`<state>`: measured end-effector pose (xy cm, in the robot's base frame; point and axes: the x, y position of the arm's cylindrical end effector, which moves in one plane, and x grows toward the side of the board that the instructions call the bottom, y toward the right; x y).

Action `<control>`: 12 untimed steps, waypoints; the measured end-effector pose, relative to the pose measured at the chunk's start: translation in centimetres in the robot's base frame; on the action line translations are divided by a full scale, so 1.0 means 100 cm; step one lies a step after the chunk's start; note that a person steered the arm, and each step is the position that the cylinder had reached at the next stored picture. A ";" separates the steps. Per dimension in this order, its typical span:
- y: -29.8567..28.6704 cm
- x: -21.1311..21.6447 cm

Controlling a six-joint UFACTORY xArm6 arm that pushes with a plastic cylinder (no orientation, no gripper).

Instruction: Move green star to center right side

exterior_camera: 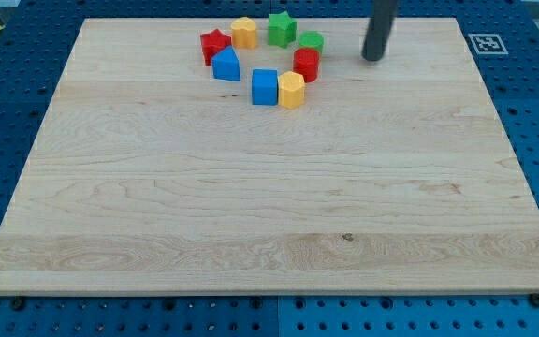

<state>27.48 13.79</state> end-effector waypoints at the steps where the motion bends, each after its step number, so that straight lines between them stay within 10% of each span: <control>1: 0.000 -0.001; 6: -0.151 -0.080; 10: -0.062 -0.040; 12: -0.118 -0.054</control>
<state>22.05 1.94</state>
